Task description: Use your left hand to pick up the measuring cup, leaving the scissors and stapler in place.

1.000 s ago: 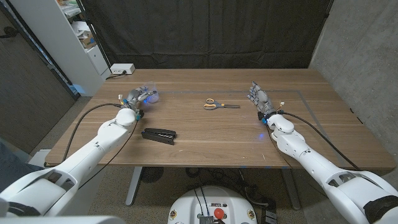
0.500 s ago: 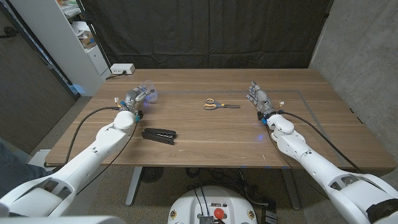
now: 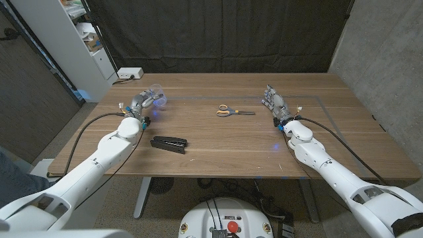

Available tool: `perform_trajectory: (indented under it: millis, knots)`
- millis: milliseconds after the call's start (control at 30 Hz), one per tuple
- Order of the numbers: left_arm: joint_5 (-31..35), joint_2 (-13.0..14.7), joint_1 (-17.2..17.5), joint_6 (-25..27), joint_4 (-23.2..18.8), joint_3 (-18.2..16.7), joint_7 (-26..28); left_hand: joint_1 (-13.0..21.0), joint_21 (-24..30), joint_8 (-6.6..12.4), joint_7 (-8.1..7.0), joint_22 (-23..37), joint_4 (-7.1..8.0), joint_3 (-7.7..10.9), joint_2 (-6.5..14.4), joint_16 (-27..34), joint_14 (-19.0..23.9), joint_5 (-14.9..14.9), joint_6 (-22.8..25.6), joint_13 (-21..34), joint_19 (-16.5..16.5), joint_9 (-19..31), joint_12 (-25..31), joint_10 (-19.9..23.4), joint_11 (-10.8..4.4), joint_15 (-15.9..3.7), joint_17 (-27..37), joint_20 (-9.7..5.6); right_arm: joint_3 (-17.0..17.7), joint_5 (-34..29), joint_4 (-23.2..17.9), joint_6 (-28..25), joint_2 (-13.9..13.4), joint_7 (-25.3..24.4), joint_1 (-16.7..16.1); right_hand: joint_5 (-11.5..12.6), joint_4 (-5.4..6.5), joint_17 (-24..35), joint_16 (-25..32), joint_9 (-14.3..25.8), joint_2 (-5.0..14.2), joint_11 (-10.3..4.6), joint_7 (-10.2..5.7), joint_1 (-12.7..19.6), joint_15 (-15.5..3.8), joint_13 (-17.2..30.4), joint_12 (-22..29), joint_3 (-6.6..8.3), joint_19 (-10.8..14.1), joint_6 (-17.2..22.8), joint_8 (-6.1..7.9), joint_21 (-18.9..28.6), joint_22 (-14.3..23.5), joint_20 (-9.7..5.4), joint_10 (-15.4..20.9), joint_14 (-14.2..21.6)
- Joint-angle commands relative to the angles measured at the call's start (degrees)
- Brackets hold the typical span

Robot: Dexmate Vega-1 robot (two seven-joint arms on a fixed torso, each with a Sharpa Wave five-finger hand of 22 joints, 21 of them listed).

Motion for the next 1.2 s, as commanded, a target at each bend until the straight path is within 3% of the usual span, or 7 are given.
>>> perform_trajectory:
  millis: [33,667,1200]
  knots:
    - [0.2,2.5,2.3,1.4,-4.6,-1.1,-0.1,0.0,-0.3,-0.25,0.24,0.3,0.48,-0.06,0.6,-0.2,-0.5,-0.1,-0.3,0.2,-0.7,0.2,-0.5,-0.4,-0.12,-1.45,0.1,0.16,0.2,-0.1,-1.2,0.0,-0.2,-0.4,-0.3,0.2,0.16,0.1,0.4,0.1,0.23,0.11,-0.24,0.0,0.28,0.2,0.4,-0.14,0.4,0.5,0.19,0.6,0.3,0.24,0.7,0.5]
    - [0.7,6.9,6.4,3.0,-11.7,-3.8,-0.6,-1.4,-1.4,-1.52,0.7,0.3,1.1,-1.17,0.2,-1.4,-2.3,-0.5,-1.9,0.5,-2.6,0.2,-1.7,-2.2,0.87,-0.55,0.1,0.97,0.1,-0.3,-2.3,0.1,-0.2,-0.7,-0.4,0.3,0.1,0.1,0.4,0.1,0.27,0.04,-0.25,0.1,0.29,0.2,0.4,-0.18,0.4,0.5,0.15,0.6,0.3,0.26,0.7,0.6]
    - [1.0,8.9,9.2,4.1,-15.7,-6.6,0.5,-3.4,-2.3,-2.78,1.49,0.2,1.81,-2.07,-0.4,-2.4,-4.5,-0.3,-3.9,0.8,-3.9,0.2,-2.8,-4.0,2.11,0.58,0.3,2.12,0.2,-0.5,-3.1,0.0,-0.3,-1.2,-0.3,0.4,0.08,0.1,0.5,0.1,0.31,0.06,-0.16,0.1,0.25,0.2,0.5,-0.23,0.4,0.7,0.19,0.6,0.3,0.24,0.9,0.9]
